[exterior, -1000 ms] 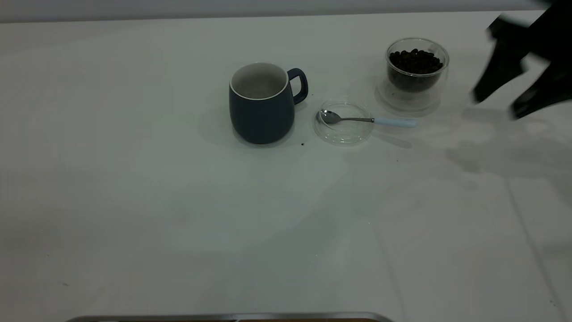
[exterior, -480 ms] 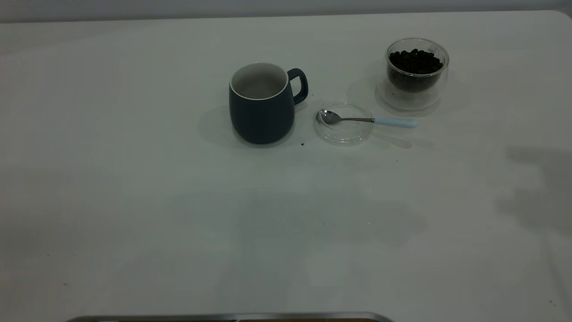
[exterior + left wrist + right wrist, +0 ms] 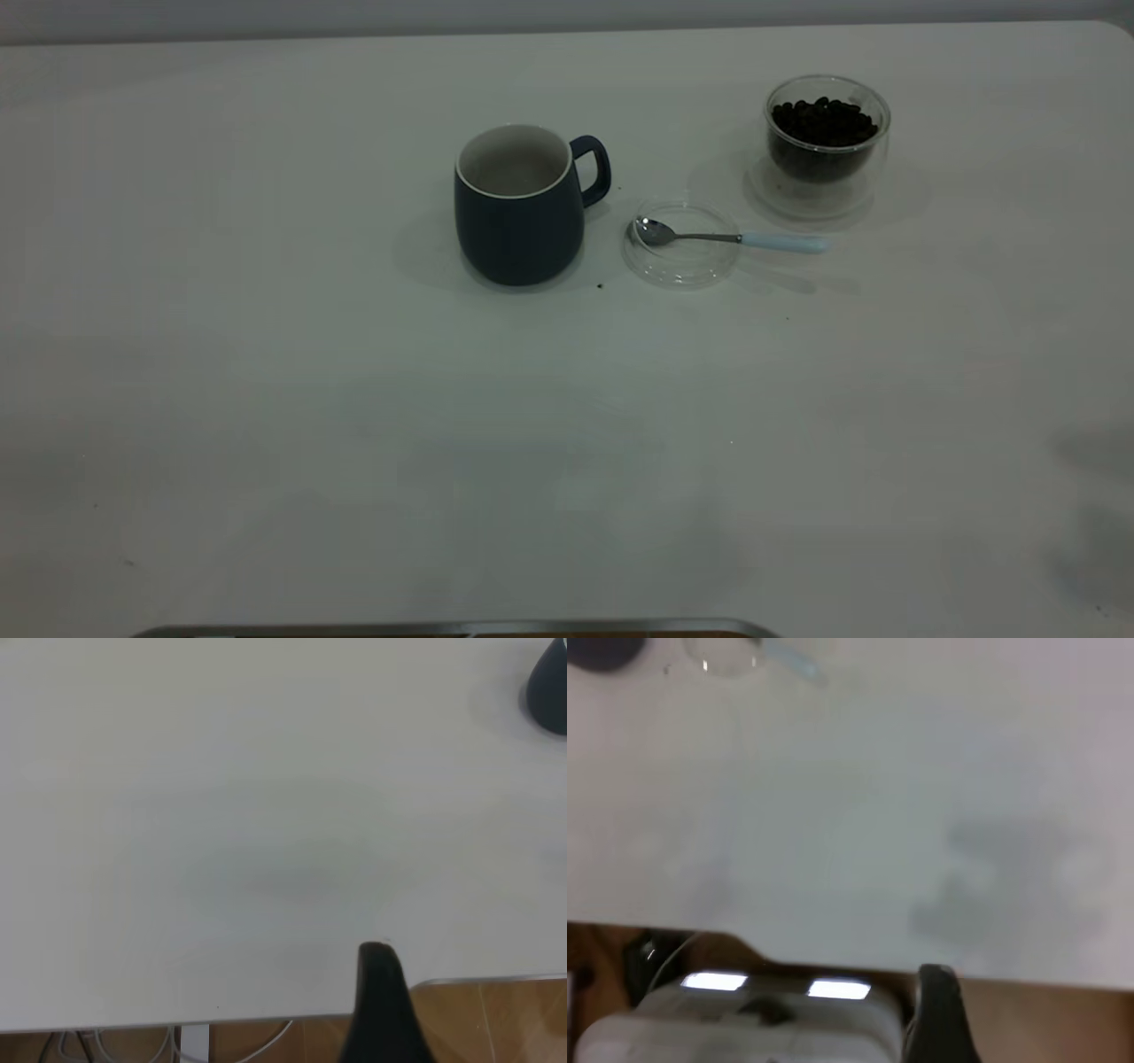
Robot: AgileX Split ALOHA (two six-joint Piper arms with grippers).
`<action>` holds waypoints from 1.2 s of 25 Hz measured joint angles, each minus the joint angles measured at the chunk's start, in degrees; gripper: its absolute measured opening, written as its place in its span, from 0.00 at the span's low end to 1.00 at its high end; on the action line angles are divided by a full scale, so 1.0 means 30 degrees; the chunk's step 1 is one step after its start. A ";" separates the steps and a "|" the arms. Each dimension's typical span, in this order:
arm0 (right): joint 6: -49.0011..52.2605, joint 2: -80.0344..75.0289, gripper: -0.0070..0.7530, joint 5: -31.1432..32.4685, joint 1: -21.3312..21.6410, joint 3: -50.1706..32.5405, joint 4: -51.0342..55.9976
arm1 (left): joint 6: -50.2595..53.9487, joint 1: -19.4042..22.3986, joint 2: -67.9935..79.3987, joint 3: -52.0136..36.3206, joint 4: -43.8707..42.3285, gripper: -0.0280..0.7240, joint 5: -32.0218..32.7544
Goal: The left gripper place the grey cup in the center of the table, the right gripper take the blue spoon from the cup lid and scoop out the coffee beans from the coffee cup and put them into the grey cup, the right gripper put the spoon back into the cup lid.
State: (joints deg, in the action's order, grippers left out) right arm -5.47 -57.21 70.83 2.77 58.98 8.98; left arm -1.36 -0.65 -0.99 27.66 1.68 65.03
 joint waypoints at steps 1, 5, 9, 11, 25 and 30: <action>-0.0154 0.0759 0.78 0.0017 0.0000 -0.0252 -0.0042 | 0.0000 0.0000 0.0000 0.0000 0.0000 0.82 0.0000; -0.0953 0.4240 0.77 0.0039 0.0000 -0.2533 -0.0049 | 0.0000 0.0000 0.0000 0.0000 0.0000 0.82 0.0000; -0.1788 0.8343 0.76 0.0039 0.0000 -0.5168 -0.0049 | 0.0000 0.0000 0.0000 0.0000 0.0000 0.82 0.0000; -0.2065 1.0036 0.75 0.0039 0.0000 -0.6170 -0.0049 | 0.0000 0.0000 0.0000 0.0000 0.0000 0.82 0.0000; -0.0903 1.8149 0.70 -0.1652 -0.1889 -1.0319 -0.1087 | -0.0048 0.0000 0.0000 0.0000 0.0000 0.82 0.0006; 0.0661 1.9061 0.67 -0.2007 -0.2440 -1.0509 -0.1992 | -0.0048 0.0000 0.0000 0.0000 0.0000 0.82 0.0006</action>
State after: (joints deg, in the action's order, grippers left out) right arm -3.49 -0.02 64.81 -4.55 27.45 3.00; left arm -1.51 -0.65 -0.99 27.66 1.68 65.05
